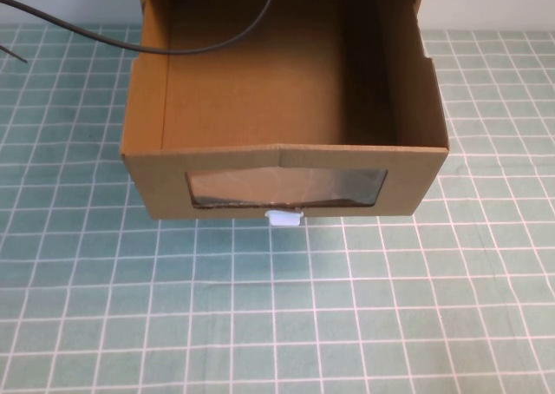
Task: Close the shoe box
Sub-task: Close the shoe box with your right arm
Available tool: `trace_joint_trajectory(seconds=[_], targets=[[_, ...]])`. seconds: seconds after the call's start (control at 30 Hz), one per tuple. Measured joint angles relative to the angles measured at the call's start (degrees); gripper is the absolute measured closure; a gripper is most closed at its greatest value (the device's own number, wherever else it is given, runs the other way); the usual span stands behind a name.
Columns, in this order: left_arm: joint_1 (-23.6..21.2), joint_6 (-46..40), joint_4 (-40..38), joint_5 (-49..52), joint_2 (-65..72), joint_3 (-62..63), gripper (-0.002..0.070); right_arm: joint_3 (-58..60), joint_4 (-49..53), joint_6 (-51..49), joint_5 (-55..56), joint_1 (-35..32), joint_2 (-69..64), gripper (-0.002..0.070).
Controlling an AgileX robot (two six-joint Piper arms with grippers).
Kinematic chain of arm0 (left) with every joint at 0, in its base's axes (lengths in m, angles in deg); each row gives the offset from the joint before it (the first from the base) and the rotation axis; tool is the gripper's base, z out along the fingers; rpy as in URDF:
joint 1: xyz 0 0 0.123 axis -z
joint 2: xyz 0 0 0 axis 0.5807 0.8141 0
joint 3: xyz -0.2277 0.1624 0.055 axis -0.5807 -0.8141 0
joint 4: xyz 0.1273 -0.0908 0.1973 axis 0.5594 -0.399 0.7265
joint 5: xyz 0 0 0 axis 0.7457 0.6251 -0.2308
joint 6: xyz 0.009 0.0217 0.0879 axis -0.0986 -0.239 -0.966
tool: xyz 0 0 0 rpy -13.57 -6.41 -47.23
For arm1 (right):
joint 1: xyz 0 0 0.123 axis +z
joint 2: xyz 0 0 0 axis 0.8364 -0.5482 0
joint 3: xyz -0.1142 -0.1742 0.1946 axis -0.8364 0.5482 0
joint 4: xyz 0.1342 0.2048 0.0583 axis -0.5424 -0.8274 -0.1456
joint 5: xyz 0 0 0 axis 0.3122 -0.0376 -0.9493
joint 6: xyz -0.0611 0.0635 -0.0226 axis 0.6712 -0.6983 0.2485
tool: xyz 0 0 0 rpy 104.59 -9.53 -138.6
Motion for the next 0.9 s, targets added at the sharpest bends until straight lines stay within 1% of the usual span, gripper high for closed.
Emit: trace_joint_trajectory(seconds=[0.07,0.1,0.23,0.3,0.37,0.47,0.67,0.77,0.83,0.9], targets=[[0.0,0.0,0.0,0.1,0.0,0.0,0.068,0.0,-6.1,0.0,4.9,0.0,0.0,0.0689],[0.0,0.0,0.0,0.1,0.0,0.0,0.068,0.0,-7.6,0.0,6.6,0.0,0.0,0.0689],[0.0,0.1,-0.1,0.1,0.0,0.0,0.068,0.0,-10.1,0.0,12.0,0.0,0.0,0.0689],[0.0,0.1,-0.1,0.1,0.0,0.0,0.068,0.0,-10.4,0.0,10.9,0.0,-0.1,0.0689],[0.0,0.1,-0.2,0.1,0.0,0.0,0.068,-1.8,-10.5,0.0,5.7,0.0,-1.8,0.0688],[0.0,0.1,-0.2,0.2,0.0,0.0,0.068,-8.9,-8.4,0.0,-4.4,0.0,-7.5,0.0689],[0.0,0.1,-0.2,0.3,0.0,0.0,0.068,-27.4,5.5,0.0,-28.3,0.0,-27.4,0.0687],[0.0,0.1,-0.2,0.5,0.0,0.0,0.068,-34.2,12.9,0.0,-35.0,0.0,-36.2,0.0687],[0.0,0.1,-0.2,0.5,0.0,0.0,0.068,-38.1,15.7,0.3,-37.2,0.0,-41.1,0.0687],[0.0,0.1,-0.2,0.5,0.0,0.0,0.068,-41.4,16.3,1.1,-38.0,0.7,-46.0,0.0687]])
